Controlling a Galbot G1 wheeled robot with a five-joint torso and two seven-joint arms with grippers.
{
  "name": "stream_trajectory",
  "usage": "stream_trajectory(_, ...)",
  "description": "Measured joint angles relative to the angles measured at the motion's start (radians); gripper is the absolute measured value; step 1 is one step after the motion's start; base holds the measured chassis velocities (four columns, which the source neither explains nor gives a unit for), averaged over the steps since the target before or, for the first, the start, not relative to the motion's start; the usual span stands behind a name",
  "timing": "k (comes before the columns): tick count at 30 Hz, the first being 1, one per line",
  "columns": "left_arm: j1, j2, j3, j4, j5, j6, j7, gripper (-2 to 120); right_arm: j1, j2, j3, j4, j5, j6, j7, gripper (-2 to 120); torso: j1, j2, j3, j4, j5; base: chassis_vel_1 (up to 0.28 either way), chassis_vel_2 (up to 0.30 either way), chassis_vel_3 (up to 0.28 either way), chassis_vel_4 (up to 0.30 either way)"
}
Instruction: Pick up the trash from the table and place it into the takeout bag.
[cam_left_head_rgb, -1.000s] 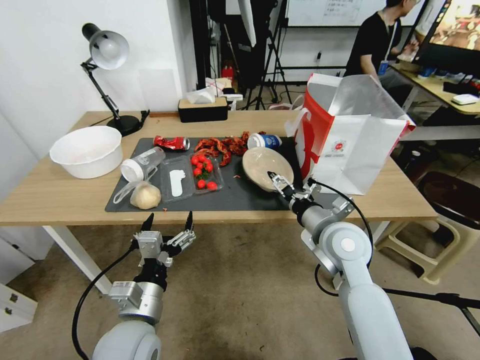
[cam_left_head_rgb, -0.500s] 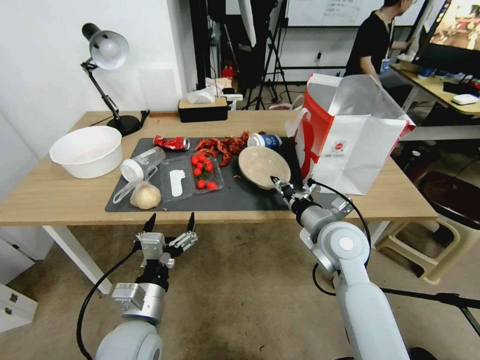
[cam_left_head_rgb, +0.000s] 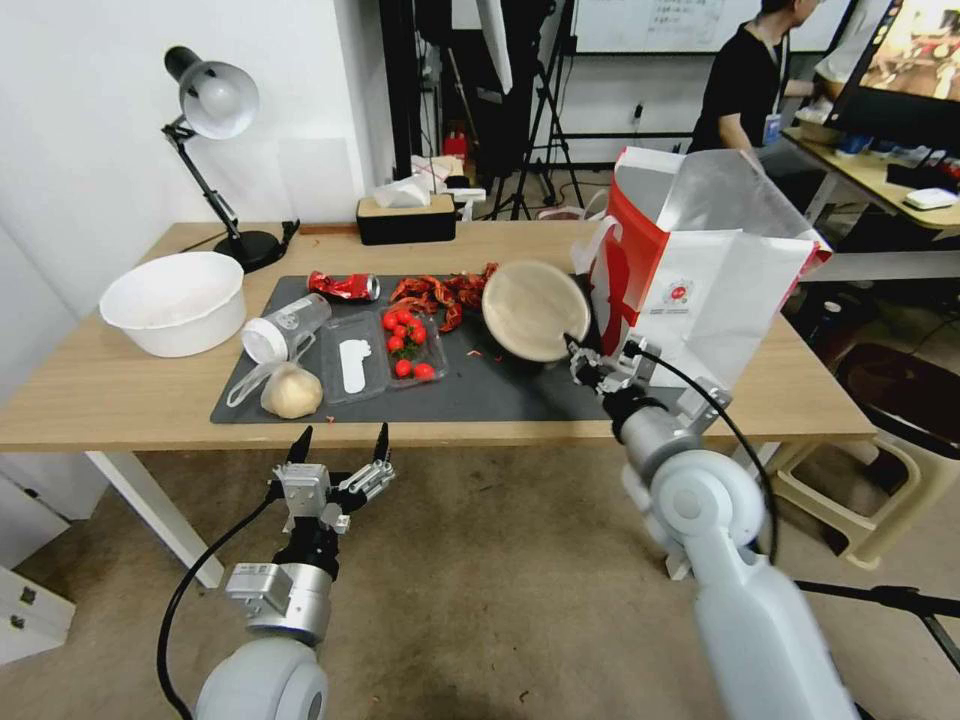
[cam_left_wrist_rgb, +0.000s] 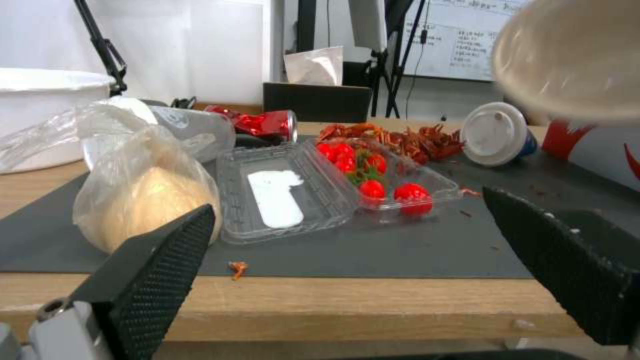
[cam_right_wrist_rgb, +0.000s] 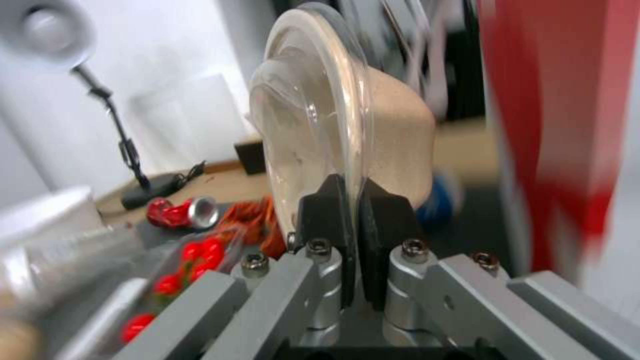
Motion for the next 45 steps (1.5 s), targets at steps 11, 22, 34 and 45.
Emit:
stream_trajectory(11, -0.005, -0.006, -0.004, 0.002, -0.001, 0.006, -0.004, 100, 0.198, -0.116, 0.053, 0.016, -0.03, 0.199, 0.079, 0, 0.0, 0.0, 0.0, 0.0004, -0.0002, 0.0, 0.0, 0.0, 0.0)
stream_trajectory(22, -0.001, -0.004, -0.006, 0.003, -0.008, 0.006, -0.005, 100, 0.228, -0.155, 0.118, 0.003, -0.03, 0.039, 0.292, 0, 0.0, 0.0, 0.0, 0.0, 0.0, 0.0, 0.0, 0.0, 0.0)
stream_trajectory(34, -0.007, 0.006, -0.005, 0.004, -0.023, 0.007, -0.008, 100, 0.211, -0.163, 0.126, -0.006, -0.048, -0.006, 0.297, 43, 0.0, 0.0, 0.0, 0.0003, -0.0003, 0.0, 0.0, 0.0, 0.0)
stream_trajectory(45, -0.013, 0.006, -0.002, 0.01, -0.024, 0.008, -0.008, 100, 0.194, -0.168, 0.123, 0.027, 0.013, 0.096, 0.2, 82, 0.0, 0.0, 0.0, 0.0002, -0.0002, 0.0, 0.0, 0.0, 0.0)
